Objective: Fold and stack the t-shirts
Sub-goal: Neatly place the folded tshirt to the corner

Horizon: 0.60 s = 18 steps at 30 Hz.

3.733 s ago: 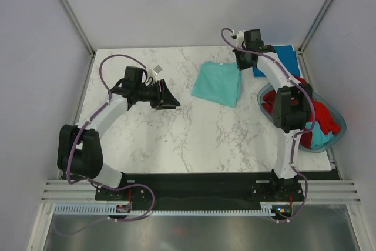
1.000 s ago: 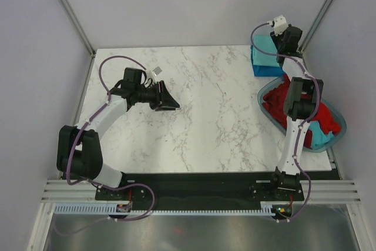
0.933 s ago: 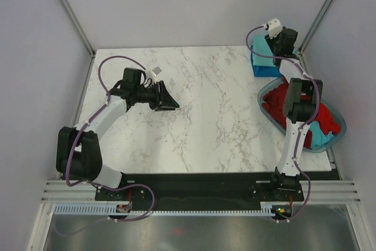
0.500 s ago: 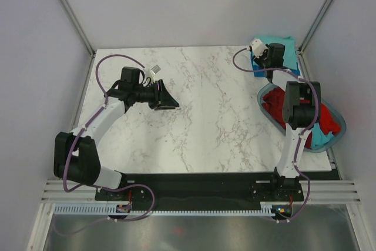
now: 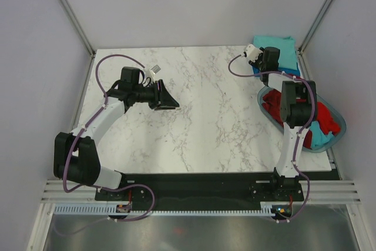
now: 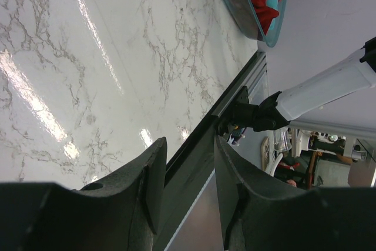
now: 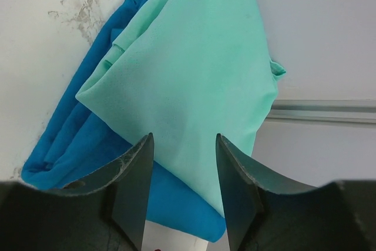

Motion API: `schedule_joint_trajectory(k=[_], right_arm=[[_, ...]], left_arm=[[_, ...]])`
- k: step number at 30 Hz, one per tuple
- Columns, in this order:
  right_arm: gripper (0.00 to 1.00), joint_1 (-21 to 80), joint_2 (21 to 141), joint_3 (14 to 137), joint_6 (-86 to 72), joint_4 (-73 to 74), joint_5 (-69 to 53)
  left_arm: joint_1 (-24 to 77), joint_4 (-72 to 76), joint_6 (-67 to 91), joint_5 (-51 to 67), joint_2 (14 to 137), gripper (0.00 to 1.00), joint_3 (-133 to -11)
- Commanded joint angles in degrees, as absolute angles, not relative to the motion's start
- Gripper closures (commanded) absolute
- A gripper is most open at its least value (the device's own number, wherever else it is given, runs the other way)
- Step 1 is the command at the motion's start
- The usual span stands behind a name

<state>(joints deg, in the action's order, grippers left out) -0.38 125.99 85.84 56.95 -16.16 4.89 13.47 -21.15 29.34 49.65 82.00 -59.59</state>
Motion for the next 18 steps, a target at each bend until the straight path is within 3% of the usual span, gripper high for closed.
schedule_joint_trajectory(k=[1, 12, 18], right_arm=[[0.45, -0.4, 126.4, 86.0, 58.6, -17.4, 4.5], [0.41, 1.1, 127.5, 85.5, 60.6, -16.4, 3.4], [0.43, 2.0, 129.6, 86.3, 64.0, -20.7, 7.8]], left_arm=[[13.1, -20.8, 28.0, 51.3, 80.0, 0.55, -60.1], [12.9, -20.9, 28.1, 51.5, 80.2, 0.55, -60.2], [12.8, -20.8, 28.3, 51.9, 80.5, 0.55, -60.3]])
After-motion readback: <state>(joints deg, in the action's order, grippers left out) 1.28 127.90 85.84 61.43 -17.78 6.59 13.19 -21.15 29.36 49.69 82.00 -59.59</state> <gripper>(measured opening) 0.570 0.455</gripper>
